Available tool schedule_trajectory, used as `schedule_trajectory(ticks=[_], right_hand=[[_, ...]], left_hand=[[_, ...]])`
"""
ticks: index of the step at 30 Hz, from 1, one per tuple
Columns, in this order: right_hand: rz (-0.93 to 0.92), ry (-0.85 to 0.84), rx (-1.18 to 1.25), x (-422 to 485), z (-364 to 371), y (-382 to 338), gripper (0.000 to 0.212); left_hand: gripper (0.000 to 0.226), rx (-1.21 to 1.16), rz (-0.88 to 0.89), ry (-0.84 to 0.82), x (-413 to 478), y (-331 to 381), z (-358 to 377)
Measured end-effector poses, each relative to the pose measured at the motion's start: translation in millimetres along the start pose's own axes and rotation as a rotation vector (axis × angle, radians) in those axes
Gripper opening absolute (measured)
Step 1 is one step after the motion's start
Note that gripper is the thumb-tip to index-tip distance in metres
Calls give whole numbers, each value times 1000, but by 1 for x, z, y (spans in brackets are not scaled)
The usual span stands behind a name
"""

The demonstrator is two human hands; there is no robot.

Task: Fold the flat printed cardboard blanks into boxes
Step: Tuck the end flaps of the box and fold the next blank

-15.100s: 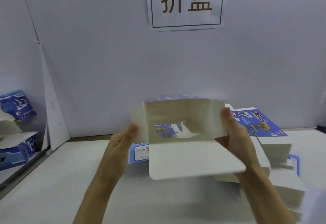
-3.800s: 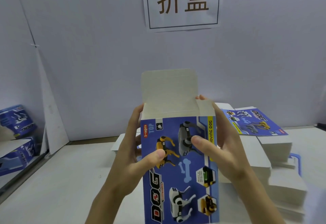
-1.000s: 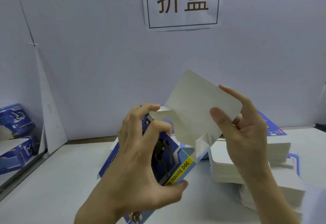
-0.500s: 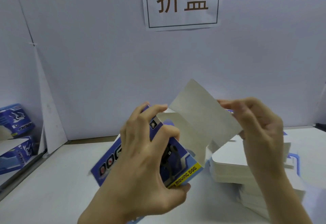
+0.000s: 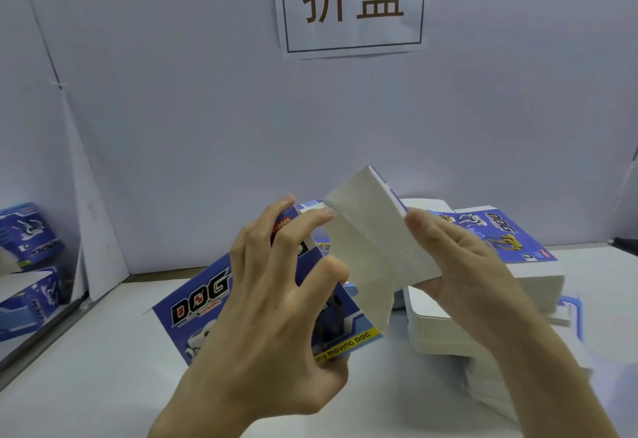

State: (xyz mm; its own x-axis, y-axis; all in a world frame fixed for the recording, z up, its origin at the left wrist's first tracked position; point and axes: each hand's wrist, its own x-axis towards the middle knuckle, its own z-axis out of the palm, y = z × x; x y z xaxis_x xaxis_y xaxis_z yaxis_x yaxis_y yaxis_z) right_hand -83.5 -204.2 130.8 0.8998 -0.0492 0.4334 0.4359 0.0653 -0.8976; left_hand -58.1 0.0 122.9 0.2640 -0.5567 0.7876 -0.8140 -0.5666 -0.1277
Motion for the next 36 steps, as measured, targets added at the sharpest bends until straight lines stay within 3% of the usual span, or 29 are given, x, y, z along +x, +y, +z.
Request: schedule_trajectory(ticks=[4,7,10,13,16,22,27,32,34,36], right_hand=[[-114,116,-215,4,3,2,27],[-89,-63,-230,0,-3,0,25],[-74,-188,-339,-9,-12,-7,54],[-136,-141,-539,-11,-14,-9,74],[-186,-137,-589,-9,-10,-8,86],[-211,-205,-445,-8,1,-5,61],[-271,-127,-504,-5,7,-5,77],[-375,-50,-634,-4,18,3,80],[-395,-58,-632,-4,21,4,73],[-371,-127,-491,-4,25,5,52]], left_hand=[[70,-35,-10,3,0,-3,-2],[71,-69,-53,-8,-2,-9,-3],[67,-114,-82,14,-3,-13,-7],[65,-122,-61,14,-2,-8,-6],[63,-93,-37,8,-1,-5,-3],[61,-50,-15,32,-1,-7,1],[59,-2,3,53,-1,-6,9],[60,5,1,70,-1,-6,8],[58,9,-5,84,-1,-9,5],[57,16,-23,97,-1,-11,4]])
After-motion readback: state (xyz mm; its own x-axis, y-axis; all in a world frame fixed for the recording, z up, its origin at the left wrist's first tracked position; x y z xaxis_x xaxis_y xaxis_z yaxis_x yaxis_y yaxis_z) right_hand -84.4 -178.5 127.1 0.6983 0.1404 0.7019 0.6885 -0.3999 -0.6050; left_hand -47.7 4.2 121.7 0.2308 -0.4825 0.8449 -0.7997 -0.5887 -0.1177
